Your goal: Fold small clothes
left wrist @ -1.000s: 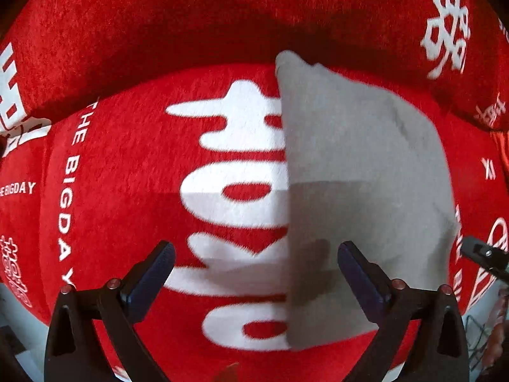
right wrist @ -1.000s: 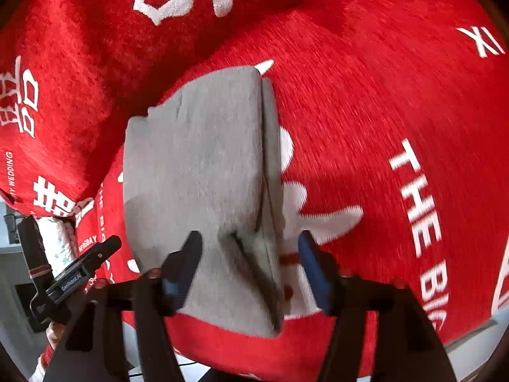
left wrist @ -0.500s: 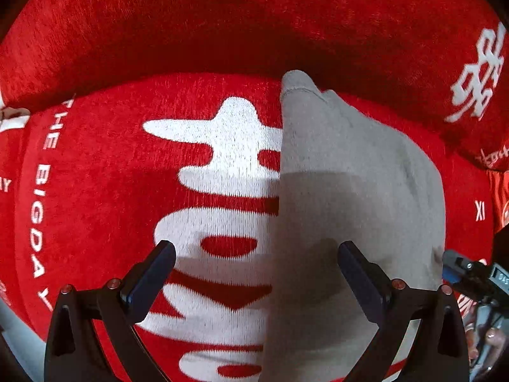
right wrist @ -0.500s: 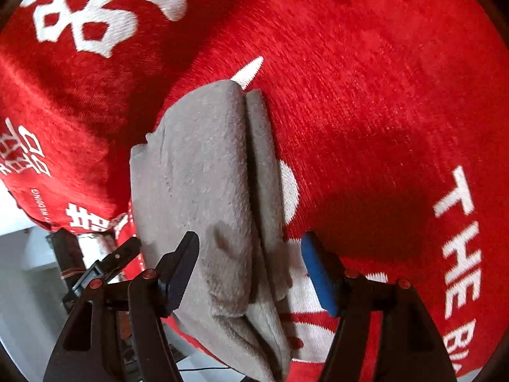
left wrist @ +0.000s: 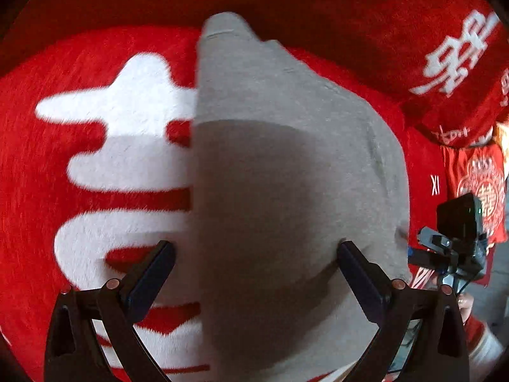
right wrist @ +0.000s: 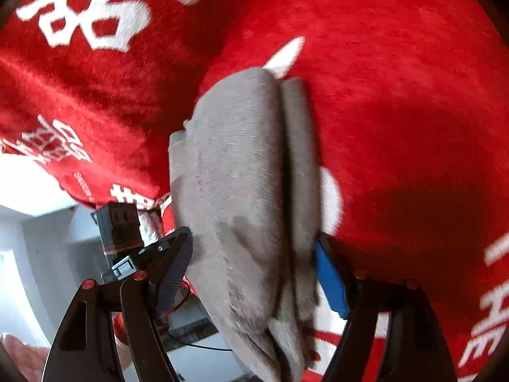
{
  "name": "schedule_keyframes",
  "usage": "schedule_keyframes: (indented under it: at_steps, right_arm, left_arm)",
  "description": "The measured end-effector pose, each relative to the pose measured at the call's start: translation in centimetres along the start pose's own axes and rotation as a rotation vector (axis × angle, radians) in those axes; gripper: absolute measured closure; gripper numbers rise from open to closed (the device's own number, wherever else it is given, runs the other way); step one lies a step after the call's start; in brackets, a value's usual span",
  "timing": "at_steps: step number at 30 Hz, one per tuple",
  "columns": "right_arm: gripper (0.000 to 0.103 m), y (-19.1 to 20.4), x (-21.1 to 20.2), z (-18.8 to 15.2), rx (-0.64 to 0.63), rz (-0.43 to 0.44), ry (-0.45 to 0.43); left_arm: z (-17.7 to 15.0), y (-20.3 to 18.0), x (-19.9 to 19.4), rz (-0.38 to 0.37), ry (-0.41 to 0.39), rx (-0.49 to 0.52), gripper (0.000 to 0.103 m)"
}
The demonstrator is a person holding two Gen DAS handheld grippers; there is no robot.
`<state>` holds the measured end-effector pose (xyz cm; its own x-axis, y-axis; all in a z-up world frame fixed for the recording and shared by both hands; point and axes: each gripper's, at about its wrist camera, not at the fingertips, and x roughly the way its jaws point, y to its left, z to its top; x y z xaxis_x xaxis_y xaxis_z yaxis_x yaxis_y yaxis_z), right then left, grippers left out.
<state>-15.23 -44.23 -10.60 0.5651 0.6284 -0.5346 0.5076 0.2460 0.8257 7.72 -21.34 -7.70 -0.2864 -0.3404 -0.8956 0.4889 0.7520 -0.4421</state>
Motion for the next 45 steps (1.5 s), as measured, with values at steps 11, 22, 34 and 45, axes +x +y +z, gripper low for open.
schedule_keyframes:
  at_steps: [11,22,34,45]
  right_arm:
    - [0.045,1.3,3.0,0.0,0.003,0.012,0.003]
    - [0.072,4.1,2.3,-2.4,0.062,0.176,-0.028]
    - [0.072,10.8,8.8,-6.1,0.006,0.221,0.065]
    - [0.049,12.0,15.4,-7.9,-0.036,-0.034,0.093]
  left_arm:
    - [0.3,-3.0,1.3,0.013,0.008,0.052,0.005]
    - [-1.1,-0.5,-3.5,-0.117,-0.071,0.022,0.057]
    - [-5.6,5.0,-11.5,-0.138,-0.142,-0.009,0.057]
    - [-10.5,14.5,-11.5,0.095,-0.115,-0.124,0.056]
